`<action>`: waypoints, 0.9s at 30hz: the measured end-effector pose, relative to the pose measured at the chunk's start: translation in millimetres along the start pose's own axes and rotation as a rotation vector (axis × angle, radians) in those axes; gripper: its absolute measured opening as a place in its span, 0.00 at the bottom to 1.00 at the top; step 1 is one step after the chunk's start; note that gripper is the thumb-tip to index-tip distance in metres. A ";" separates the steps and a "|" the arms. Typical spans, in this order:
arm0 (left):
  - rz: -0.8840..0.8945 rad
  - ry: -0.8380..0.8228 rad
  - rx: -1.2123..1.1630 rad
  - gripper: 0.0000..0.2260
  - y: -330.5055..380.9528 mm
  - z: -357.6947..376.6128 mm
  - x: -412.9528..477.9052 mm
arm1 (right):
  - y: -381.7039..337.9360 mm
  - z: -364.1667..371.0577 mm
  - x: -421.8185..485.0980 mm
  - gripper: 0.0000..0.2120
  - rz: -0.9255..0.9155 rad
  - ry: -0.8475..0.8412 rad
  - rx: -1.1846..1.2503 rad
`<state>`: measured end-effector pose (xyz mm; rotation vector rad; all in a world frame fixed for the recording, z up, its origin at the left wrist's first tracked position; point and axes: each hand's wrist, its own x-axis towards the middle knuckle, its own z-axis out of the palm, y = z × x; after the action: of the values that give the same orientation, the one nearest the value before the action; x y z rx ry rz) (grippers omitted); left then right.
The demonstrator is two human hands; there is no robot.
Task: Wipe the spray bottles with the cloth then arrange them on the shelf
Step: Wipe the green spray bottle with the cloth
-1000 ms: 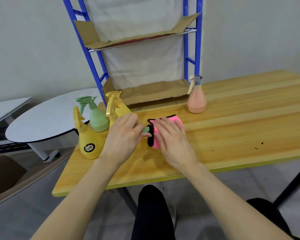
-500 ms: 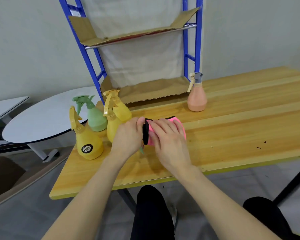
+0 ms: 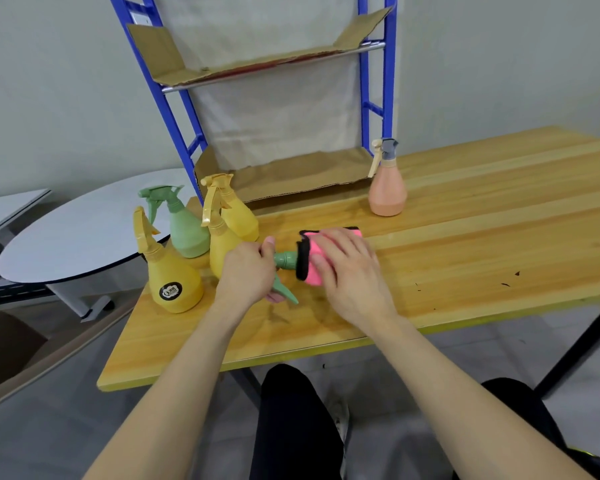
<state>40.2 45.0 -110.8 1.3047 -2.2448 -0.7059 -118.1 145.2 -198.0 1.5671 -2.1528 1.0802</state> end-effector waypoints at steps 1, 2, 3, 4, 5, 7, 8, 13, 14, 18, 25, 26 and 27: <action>-0.002 0.000 -0.020 0.25 2.5 0.7 -1.0 | 0.1 -0.7 0.9 0.22 0.111 0.009 0.067; 0.002 0.008 -0.029 0.23 4.8 2.6 -1.6 | -3.4 -1.2 1.8 0.24 0.204 0.010 0.117; 0.003 0.018 -0.034 0.21 6.6 4.1 -1.3 | -8.2 -1.3 1.7 0.24 0.243 -0.001 0.129; 0.001 0.021 -0.024 0.18 7.9 4.8 -0.4 | -12.0 -1.2 0.0 0.25 0.210 -0.018 0.085; -0.013 0.017 -0.022 0.16 8.4 3.6 1.1 | -12.7 -0.9 -3.2 0.25 0.113 -0.040 0.012; -0.053 -0.021 -0.044 0.16 2.8 1.1 7.0 | -4.8 -4.1 -7.6 0.26 -0.124 -0.093 -0.108; -0.066 -0.046 -0.066 0.16 -1.3 -0.4 9.3 | 1.9 -7.0 -7.9 0.26 -0.187 -0.108 -0.112; -0.159 -0.085 -0.136 0.18 -9.4 -2.4 18.3 | 5.0 -6.8 -12.1 0.26 0.098 -0.103 0.166; -0.195 -0.102 -0.157 0.17 -6.0 -2.4 18.9 | 1.1 -5.0 -12.4 0.27 0.126 -0.103 0.158; -0.321 -0.180 -0.205 0.17 -3.0 -2.6 19.6 | 2.4 -1.7 -9.6 0.31 -0.272 -0.109 -0.193; -0.019 -0.100 -0.114 0.17 -3.7 -5.0 9.2 | 24.0 -11.8 -8.7 0.26 0.042 -0.140 0.112; 0.106 -0.071 -0.049 0.15 -1.0 -6.4 7.0 | 27.0 -13.0 -5.1 0.26 0.104 -0.168 0.161; 0.217 -0.072 0.001 0.12 2.0 -8.5 5.3 | 29.5 -14.8 -0.5 0.26 0.120 -0.181 0.167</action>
<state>41.7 39.5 -102.4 1.0296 -2.3986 -0.6815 -147.5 159.9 -200.1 1.6851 -2.3549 1.2269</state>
